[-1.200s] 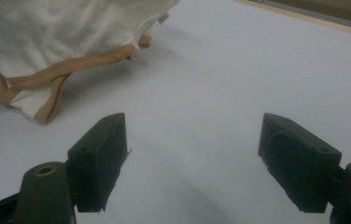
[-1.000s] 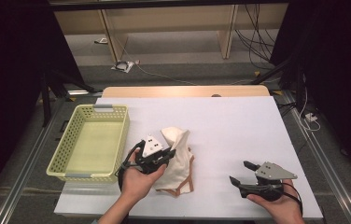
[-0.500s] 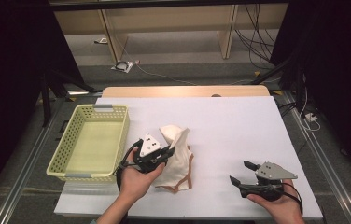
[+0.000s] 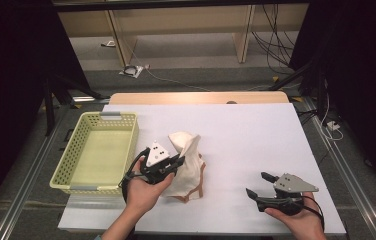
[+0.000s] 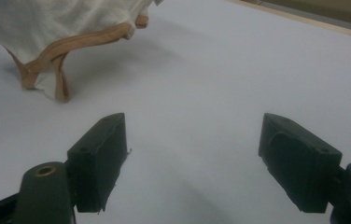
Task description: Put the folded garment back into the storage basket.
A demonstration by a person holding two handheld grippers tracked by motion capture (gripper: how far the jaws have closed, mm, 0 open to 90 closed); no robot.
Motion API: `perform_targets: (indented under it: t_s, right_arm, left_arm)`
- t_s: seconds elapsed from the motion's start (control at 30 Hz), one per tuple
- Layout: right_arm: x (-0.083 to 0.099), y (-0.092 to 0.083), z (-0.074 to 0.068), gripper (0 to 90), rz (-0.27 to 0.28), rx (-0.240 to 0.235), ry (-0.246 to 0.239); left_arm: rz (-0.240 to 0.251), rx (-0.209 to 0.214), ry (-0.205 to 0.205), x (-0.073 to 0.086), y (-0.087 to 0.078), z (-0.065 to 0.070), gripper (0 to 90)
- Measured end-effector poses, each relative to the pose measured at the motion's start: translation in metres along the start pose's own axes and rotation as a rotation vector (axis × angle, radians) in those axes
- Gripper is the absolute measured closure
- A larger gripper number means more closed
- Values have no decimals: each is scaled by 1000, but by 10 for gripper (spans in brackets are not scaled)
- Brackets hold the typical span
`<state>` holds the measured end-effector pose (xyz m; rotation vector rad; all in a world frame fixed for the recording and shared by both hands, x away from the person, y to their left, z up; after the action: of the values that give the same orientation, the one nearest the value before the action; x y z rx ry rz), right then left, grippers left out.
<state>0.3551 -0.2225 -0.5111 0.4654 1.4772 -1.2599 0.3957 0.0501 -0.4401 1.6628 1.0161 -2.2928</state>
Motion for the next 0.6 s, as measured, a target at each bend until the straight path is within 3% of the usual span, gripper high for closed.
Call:
perform_targets:
  t_s: [0.6]
  right_arm:
    - [0,0,0,242,0,2,0]
  left_arm:
    - [12,-7,-1,-3,-5,-3,838]
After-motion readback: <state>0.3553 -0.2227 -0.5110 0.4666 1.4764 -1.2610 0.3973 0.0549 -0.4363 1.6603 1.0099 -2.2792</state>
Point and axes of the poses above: each handheld gripper's, and its own axes: y roughly forward along the jaws, x roughly out of its underside, z roughly to its right, the point moved 8 cm from there along y, roughly forward along the jaws, and after that the axes turned 15 degrees about x, right-handed, at the moved point
